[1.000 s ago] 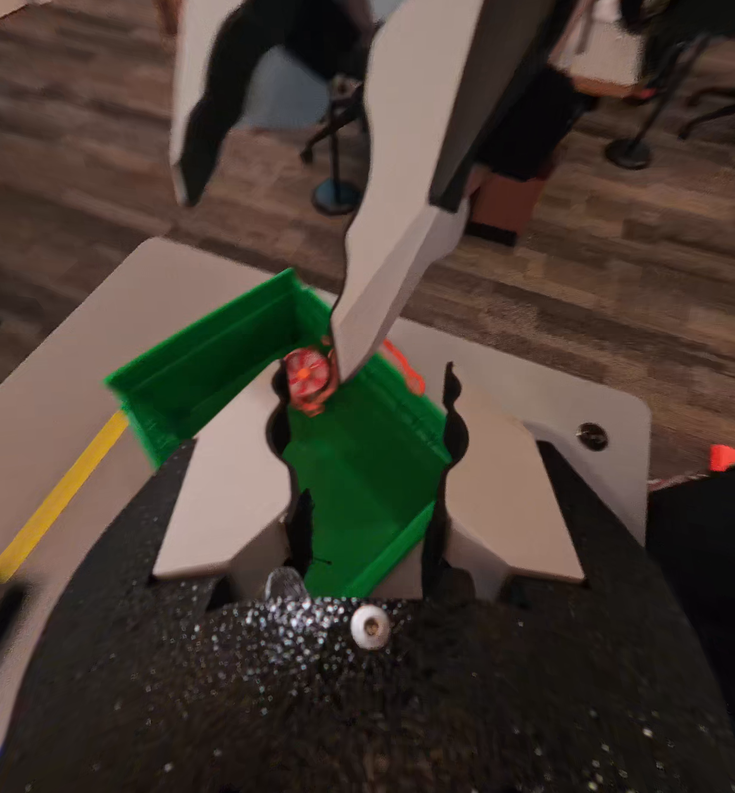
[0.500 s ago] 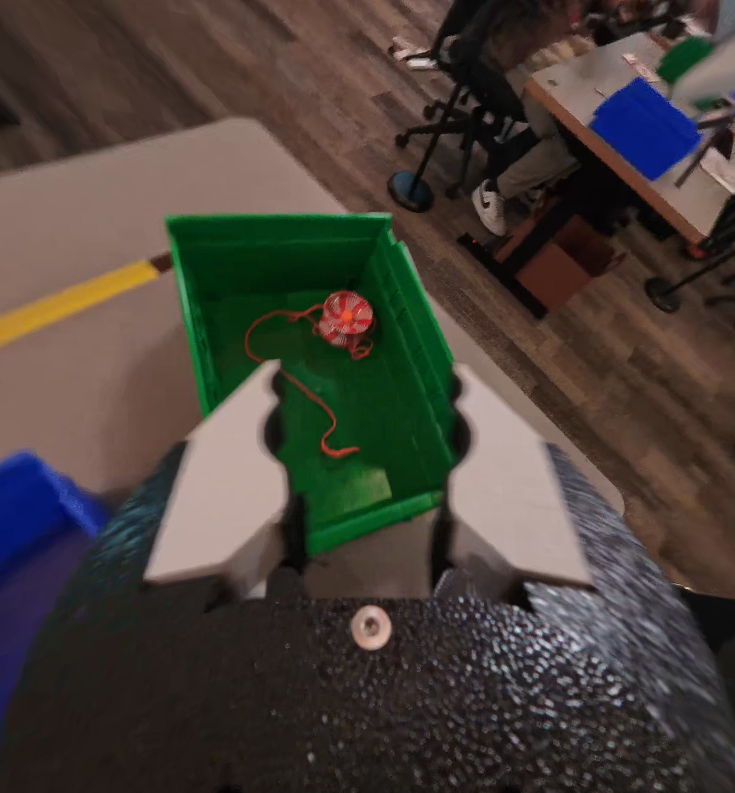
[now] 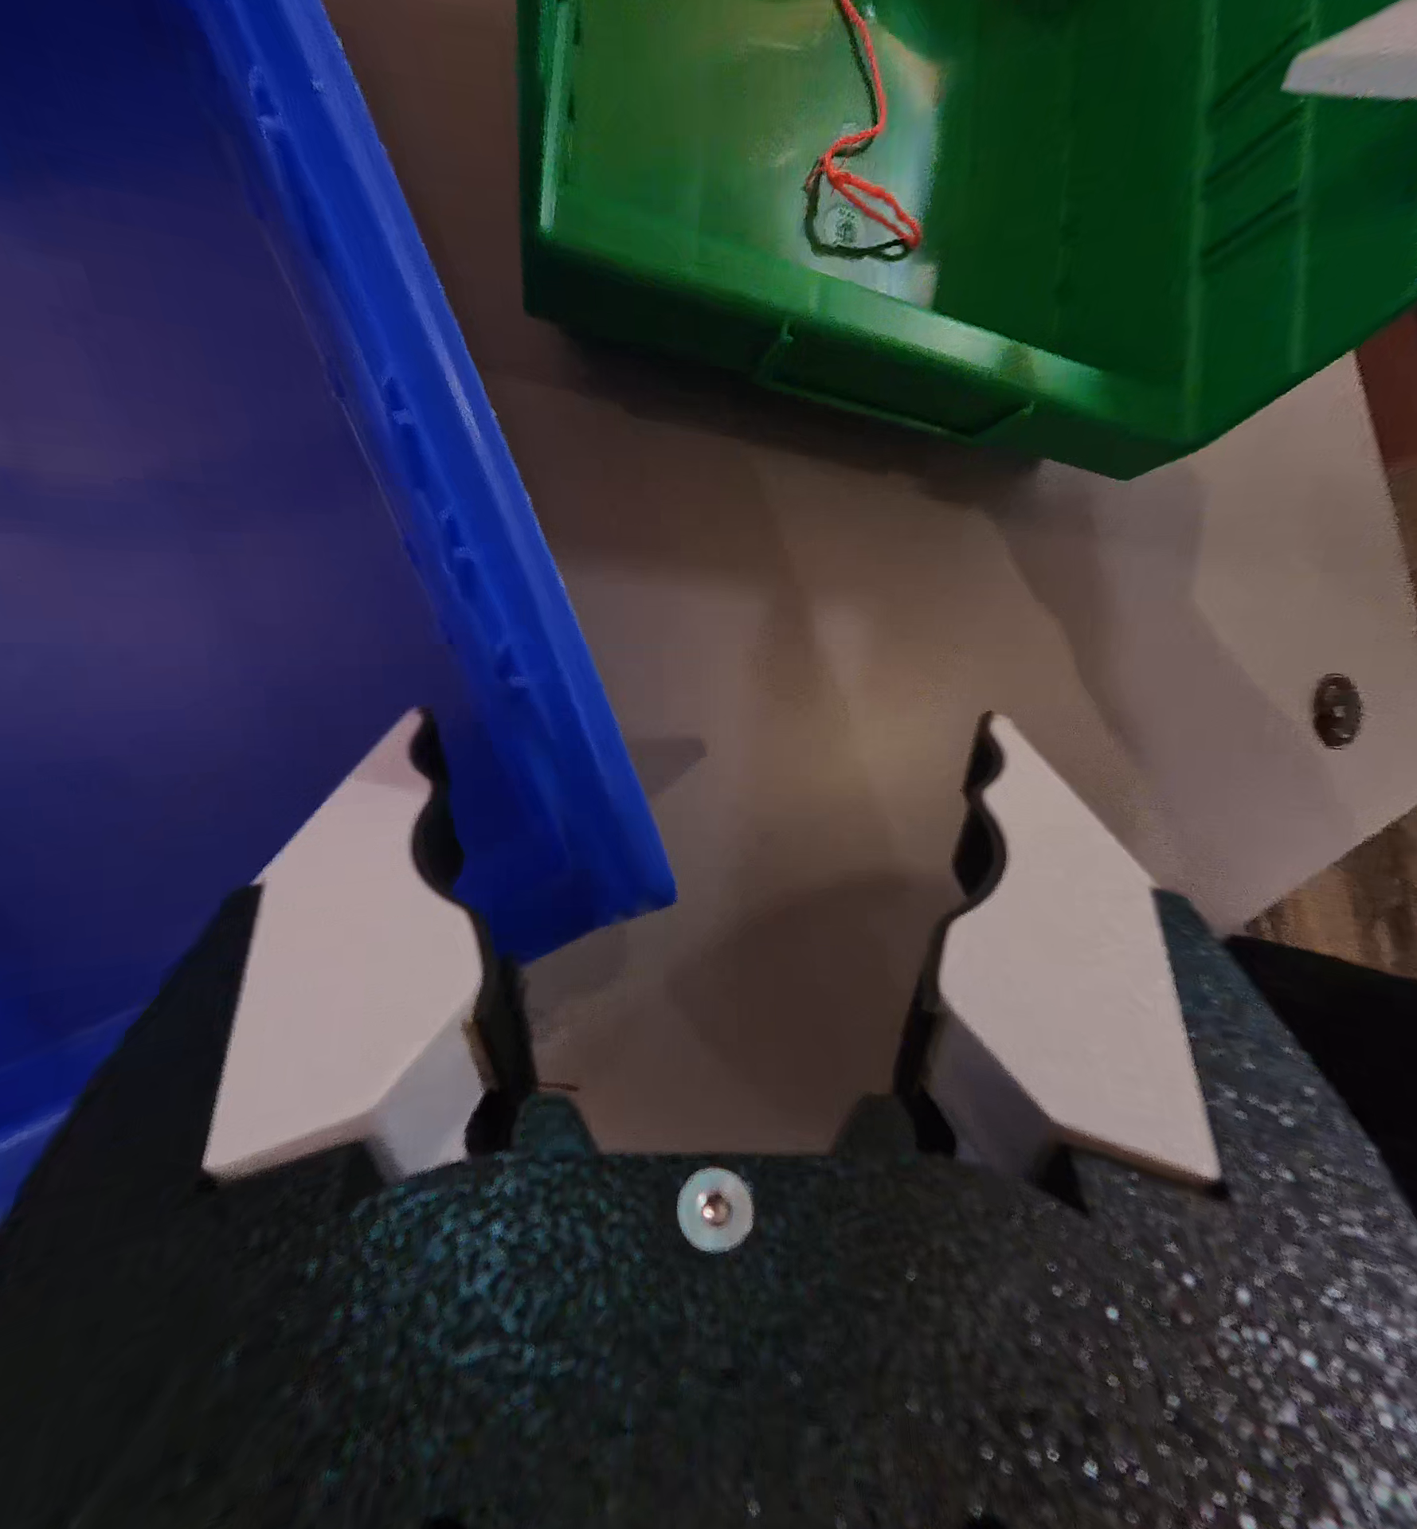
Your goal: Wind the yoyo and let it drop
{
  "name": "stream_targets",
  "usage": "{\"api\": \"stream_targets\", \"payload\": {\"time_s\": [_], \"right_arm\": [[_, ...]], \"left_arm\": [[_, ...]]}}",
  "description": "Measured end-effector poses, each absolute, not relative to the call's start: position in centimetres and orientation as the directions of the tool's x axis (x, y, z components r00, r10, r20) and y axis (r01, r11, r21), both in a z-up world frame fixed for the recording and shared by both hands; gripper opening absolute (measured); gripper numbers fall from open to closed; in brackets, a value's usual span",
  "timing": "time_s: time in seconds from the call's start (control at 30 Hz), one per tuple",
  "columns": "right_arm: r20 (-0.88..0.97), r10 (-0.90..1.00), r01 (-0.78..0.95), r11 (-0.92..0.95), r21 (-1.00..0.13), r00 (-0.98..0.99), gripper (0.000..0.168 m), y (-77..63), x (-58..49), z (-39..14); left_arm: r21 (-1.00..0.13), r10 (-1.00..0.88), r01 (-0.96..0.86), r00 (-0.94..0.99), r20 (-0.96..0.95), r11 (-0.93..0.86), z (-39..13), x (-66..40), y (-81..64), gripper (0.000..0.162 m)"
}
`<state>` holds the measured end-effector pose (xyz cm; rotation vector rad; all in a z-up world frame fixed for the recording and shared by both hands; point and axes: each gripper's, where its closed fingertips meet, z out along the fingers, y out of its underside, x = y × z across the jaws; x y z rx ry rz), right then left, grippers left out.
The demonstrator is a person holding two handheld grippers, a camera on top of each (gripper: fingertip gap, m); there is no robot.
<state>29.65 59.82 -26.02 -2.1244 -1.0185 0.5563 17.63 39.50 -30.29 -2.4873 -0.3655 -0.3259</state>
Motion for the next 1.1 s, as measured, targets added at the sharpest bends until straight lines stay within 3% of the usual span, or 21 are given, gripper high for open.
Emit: {"api": "stream_targets", "payload": {"time_s": [0.07,0.17,0.23,0.3,0.37,0.43,0.5,0.77,0.97,1.1], "right_arm": [[-0.131,0.803,0.473,-0.465,-0.748,0.582,0.095,59.8,28.1,-25.8],[-0.267,0.787,0.483,-0.567,-0.667,0.557,0.06,58.6,26.2,-26.7],[-0.236,0.78,0.495,-0.567,-0.658,0.579,0.035,58.9,26.1,-27.0],[-0.211,0.786,0.506,-0.552,-0.662,0.581,0.034,58.9,26.0,-27.0],[-0.198,0.796,0.524,-0.541,-0.658,0.572,0.033,58.9,25.9,-27.0],[-0.189,0.805,0.54,-0.53,-0.654,0.562,0.031,58.8,25.6,-27.0],[-0.18,0.819,0.557,-0.514,-0.652,0.545,0.03,58.5,24.9,-27.0],[-0.167,0.91,0.652,-0.39,-0.65,0.379,0.03,53.2,20.0,-27.0],[-0.264,0.955,0.717,-0.278,-0.639,0.135,0.039,45.5,14.7,-26.4],[-0.221,0.968,0.537,-0.248,-0.806,0.115,0.042,46.4,15.4,-21.3]], "left_arm": [[-0.558,0.174,0.286,0.953,0.246,-0.779,-30.7,17.0,39.8,0.095],[-0.526,0.246,0.258,0.965,0.093,-0.811,-31.7,14.5,39.1,0.06],[-0.528,0.253,0.23,0.967,0.029,-0.818,-31.4,13.6,38.6,0.04],[-0.535,0.268,0.172,0.957,-0.106,-0.827,-30.6,12.0,37.4,0.021],[-0.613,0.319,0.186,0.941,-0.114,-0.768,-28.9,11.0,36.0,0.001],[-0.69,0.352,0.239,0.936,-0.025,-0.683,-27.0,10.7,34.4,0.001],[-0.742,0.299,0.163,0.953,-0.053,-0.65,-25.3,11.2,32.8,0.002],[-0.818,0.523,0.226,0.846,-0.104,-0.528,-21.0,11.1,24.5,0.003],[-0.885,0.566,0.109,0.803,-0.19,-0.452,-15.1,9.5,22.7,0.003],[-0.908,0.475,-0.034,0.844,-0.251,-0.418,-10.7,10.8,26.2,0.003]]}}
